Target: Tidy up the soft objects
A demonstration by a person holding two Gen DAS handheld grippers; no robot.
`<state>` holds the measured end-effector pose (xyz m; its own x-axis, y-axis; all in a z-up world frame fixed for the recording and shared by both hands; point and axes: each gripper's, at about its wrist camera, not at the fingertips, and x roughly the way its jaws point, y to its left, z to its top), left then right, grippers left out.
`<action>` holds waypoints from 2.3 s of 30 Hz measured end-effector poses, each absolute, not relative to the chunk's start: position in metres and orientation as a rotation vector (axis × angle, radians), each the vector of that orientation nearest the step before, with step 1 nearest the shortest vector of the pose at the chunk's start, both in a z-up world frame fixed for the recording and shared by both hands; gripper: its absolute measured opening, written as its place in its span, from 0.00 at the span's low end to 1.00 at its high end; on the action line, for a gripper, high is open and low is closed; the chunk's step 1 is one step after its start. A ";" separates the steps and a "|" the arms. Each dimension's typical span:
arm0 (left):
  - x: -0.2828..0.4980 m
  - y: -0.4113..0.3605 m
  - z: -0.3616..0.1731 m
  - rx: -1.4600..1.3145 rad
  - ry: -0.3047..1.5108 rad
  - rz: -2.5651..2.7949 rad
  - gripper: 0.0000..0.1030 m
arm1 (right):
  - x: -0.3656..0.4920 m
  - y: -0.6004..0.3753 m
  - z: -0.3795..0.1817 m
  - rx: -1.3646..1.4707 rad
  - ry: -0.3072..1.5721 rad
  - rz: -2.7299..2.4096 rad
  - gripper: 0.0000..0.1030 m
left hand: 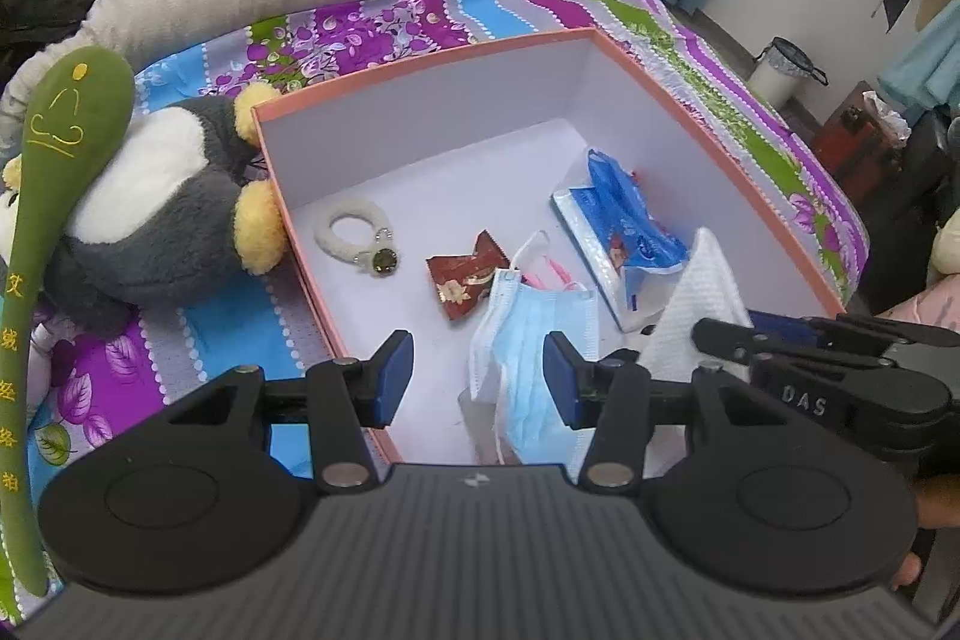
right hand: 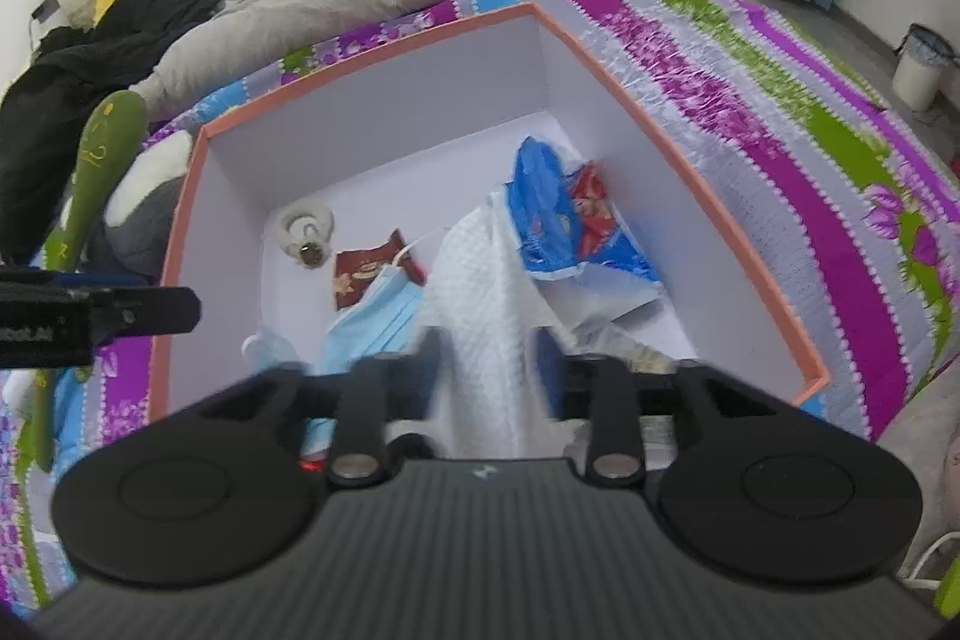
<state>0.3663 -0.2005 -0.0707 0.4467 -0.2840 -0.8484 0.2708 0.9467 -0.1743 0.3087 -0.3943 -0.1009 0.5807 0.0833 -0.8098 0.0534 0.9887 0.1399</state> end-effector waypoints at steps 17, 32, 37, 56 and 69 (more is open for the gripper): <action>0.293 -0.199 0.041 -0.011 0.808 -0.445 0.52 | 0.230 -0.396 0.027 0.154 0.611 0.069 0.50; 0.183 -0.185 0.068 0.093 0.651 -0.408 0.53 | 0.149 -0.369 0.057 0.156 0.481 0.091 0.50; 0.160 -0.171 0.069 0.042 0.645 -0.410 0.53 | 0.126 -0.364 0.056 0.165 0.475 0.107 0.50; 0.110 -0.142 0.061 0.012 0.633 -0.379 0.63 | 0.088 -0.350 0.016 0.178 0.527 0.073 0.50; 0.123 -0.142 0.034 -0.016 0.688 -0.359 0.70 | 0.083 -0.354 -0.002 0.159 0.565 0.033 0.50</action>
<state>0.1231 -0.1415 0.0341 0.7135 -0.3296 -0.6182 0.3192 0.9384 -0.1320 0.0830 -0.3536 -0.0022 0.8443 0.0747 -0.5307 0.0126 0.9872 0.1591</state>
